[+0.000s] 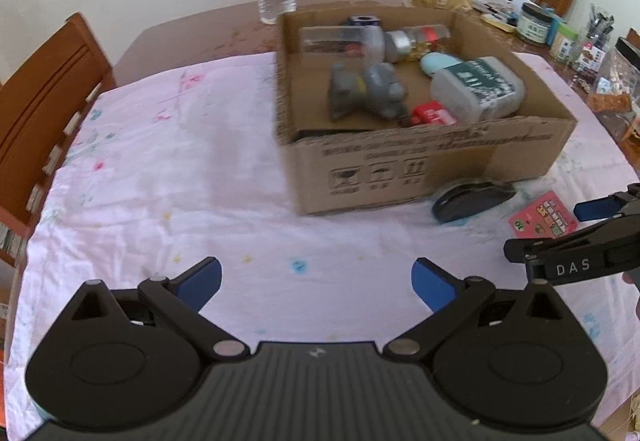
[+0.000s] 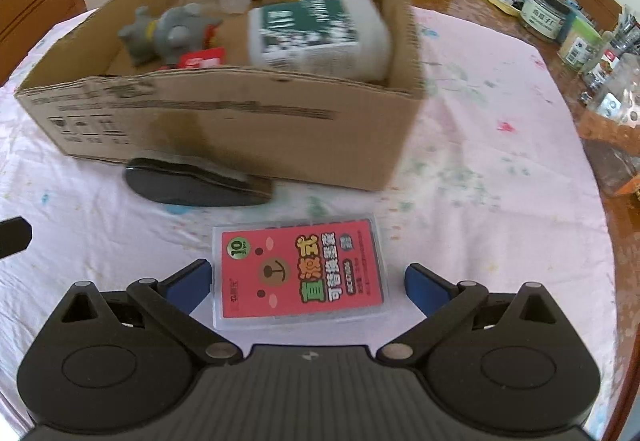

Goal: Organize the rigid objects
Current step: 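Close the left tool on the black glasses case while the right tool grasps the pink card package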

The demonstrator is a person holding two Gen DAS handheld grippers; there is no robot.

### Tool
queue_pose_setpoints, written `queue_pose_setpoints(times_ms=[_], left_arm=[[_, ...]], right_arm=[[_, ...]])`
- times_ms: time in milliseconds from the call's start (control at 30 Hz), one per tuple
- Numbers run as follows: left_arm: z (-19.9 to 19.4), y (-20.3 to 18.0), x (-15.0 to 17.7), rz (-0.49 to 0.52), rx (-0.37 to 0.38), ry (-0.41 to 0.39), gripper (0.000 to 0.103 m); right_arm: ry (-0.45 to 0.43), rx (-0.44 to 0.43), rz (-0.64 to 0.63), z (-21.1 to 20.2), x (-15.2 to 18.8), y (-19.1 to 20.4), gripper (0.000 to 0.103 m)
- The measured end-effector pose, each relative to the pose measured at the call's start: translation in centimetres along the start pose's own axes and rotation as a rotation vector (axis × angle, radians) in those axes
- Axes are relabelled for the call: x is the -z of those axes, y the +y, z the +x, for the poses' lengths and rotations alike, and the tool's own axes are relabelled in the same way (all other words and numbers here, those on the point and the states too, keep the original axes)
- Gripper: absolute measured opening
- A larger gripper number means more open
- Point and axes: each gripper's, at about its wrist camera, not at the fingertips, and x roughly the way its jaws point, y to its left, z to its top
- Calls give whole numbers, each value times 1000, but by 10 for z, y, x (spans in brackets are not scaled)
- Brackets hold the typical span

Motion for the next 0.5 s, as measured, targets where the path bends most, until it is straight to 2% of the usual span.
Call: queue_pose_setpoints(times_ms=[167,500], left_arm=[[8,-25,-11,12,21,-1,101],[31,-80,-29,-53,61,10,101]], right_arm=[[-5,-11,-19,2,0,-26,103],[-69,-119,-213,-1,11,-45,103]])
